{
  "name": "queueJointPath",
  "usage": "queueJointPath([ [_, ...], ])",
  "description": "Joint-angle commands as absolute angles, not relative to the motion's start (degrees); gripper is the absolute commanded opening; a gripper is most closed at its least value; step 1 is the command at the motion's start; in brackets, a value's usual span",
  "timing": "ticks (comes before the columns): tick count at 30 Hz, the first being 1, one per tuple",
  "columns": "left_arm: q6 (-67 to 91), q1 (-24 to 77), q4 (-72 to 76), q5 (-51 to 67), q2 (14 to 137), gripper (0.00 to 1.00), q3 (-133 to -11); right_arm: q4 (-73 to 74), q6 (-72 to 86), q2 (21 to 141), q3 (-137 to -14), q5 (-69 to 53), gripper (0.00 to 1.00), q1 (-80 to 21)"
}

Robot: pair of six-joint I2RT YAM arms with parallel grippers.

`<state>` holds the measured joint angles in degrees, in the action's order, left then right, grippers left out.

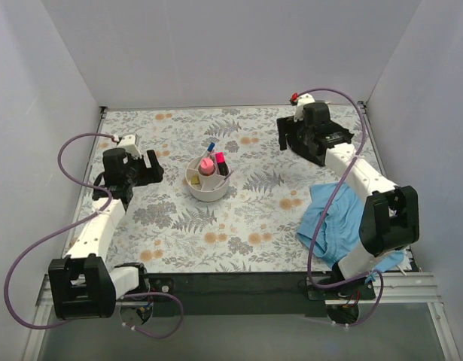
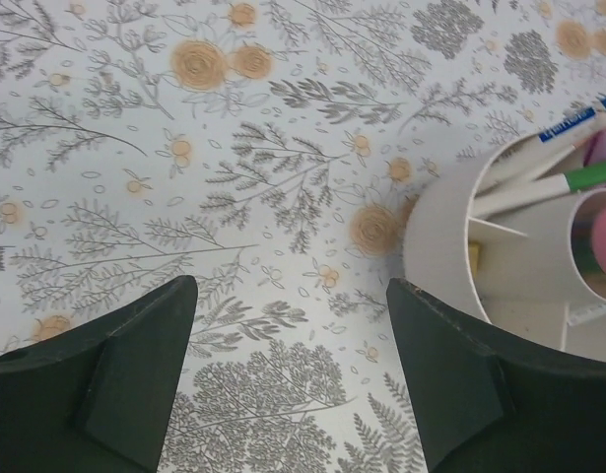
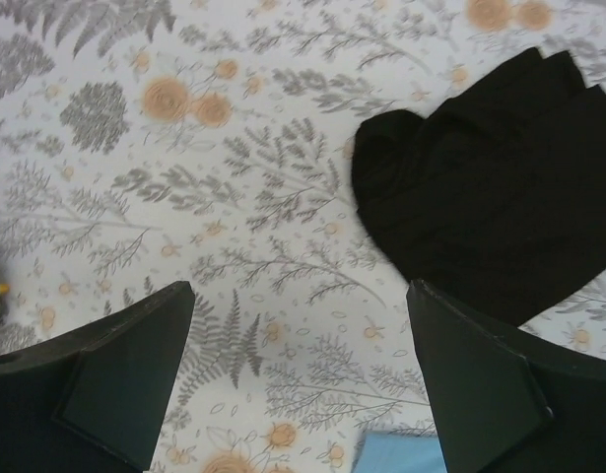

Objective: Sort the stationery into containers
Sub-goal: Reset both arms

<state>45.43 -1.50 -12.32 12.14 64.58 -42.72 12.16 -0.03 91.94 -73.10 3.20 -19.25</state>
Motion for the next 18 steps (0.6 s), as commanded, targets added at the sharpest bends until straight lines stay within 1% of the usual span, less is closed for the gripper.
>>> queueJointPath([
  [1,42.9,-2.5,-5.4,8.0,66.1,0.78,-44.1,10.4,1.6,91.8,-78.7,7.7,0.98,-17.5],
  [5,41.8,-2.6,-3.9,7.5,69.9,0.79,-47.2,12.6,2.0,89.6,-77.1,11.3,0.98,-17.4],
  [7,41.0,-2.8,-3.3,7.8,72.0,0.81,-49.1,13.5,2.1,87.5,-75.2,11.7,0.98,-17.2],
  [11,40.7,-3.0,-4.9,9.2,75.1,0.83,-53.3,18.4,2.8,85.4,-74.5,14.6,0.98,-17.3],
  [18,41.0,-3.0,-5.4,9.8,77.4,0.83,-56.1,17.8,2.5,84.0,-73.1,15.9,0.98,-17.1],
])
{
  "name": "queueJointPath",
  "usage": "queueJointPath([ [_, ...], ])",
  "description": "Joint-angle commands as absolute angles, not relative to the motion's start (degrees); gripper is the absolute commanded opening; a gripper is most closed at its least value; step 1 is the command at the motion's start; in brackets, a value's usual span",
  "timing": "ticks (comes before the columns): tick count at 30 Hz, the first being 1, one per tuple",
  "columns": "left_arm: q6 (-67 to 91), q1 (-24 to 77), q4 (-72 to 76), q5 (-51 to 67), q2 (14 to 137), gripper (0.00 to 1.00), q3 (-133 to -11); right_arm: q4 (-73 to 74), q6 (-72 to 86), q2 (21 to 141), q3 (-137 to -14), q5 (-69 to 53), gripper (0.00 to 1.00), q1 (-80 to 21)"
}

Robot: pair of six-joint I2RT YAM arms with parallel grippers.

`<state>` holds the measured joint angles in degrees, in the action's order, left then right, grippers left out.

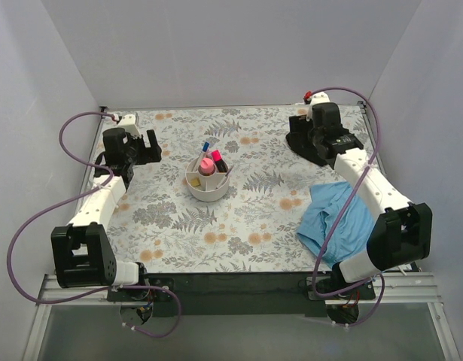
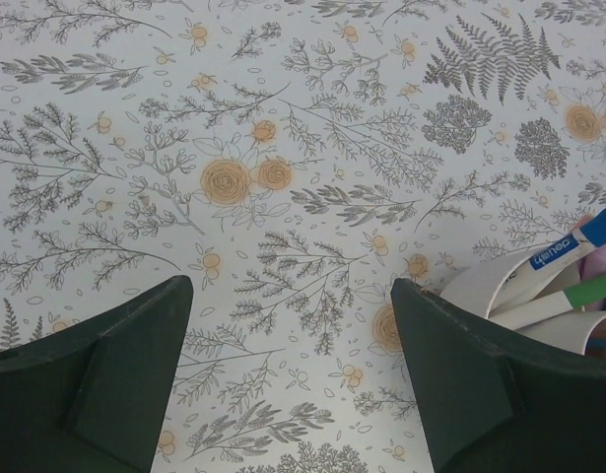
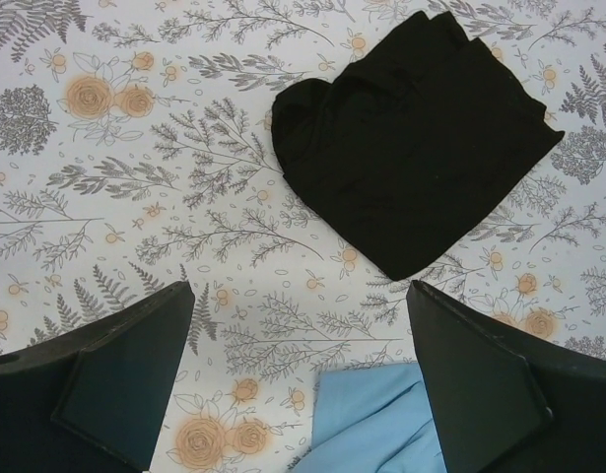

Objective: Sort the stationery into containers
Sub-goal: Reset both arms

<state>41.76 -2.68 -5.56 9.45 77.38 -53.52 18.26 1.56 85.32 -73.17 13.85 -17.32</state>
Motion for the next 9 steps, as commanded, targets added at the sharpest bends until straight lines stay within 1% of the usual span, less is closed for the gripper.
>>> queueJointPath([
  [1,41.0,-3.0,-5.4,9.9,77.5,0.83,-56.2,17.5,2.5,84.0,-73.3,15.7,0.98,-17.1],
  [9,41.2,-3.0,-5.5,10.7,77.2,0.83,-57.1,16.9,2.5,85.3,-75.3,16.6,0.98,-17.2],
])
